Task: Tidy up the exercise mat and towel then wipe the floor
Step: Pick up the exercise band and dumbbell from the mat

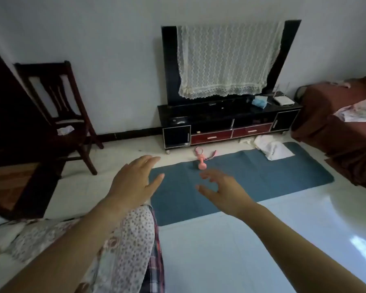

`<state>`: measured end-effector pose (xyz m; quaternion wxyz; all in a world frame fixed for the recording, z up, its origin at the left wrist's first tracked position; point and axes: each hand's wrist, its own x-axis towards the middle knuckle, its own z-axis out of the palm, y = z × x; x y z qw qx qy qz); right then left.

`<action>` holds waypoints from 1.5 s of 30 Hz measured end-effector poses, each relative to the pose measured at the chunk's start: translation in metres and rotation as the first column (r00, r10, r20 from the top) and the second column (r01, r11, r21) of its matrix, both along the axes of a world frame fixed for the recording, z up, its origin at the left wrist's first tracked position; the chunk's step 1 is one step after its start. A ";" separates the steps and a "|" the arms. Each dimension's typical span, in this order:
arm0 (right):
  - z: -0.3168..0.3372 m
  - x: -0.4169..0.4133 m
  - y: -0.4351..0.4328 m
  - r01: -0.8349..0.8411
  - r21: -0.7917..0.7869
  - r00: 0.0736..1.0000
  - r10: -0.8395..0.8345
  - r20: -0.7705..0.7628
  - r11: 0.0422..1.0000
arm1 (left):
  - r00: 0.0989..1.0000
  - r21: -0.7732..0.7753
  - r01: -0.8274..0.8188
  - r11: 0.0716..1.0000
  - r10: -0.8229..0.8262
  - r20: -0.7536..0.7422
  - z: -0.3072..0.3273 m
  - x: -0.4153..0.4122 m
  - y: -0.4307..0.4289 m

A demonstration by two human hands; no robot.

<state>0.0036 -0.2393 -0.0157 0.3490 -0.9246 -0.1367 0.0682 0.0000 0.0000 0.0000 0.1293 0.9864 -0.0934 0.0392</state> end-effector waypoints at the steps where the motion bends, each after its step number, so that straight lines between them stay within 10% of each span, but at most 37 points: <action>1: -0.005 0.004 0.013 -0.016 -0.004 1.000 0.016 -0.016 1.000 | 1.000 -0.020 -0.029 0.999 0.029 -0.011 -0.004 0.002 0.013; 16: -0.053 0.126 0.097 -0.106 -0.028 0.985 0.101 -0.137 0.994 | 0.969 -0.012 -0.206 0.978 0.202 -0.138 -0.061 0.087 0.104; 45: -0.087 0.584 0.188 -0.195 -0.023 0.964 0.187 -0.191 0.981 | 0.952 -0.065 -0.244 0.968 0.226 -0.207 -0.082 0.540 0.180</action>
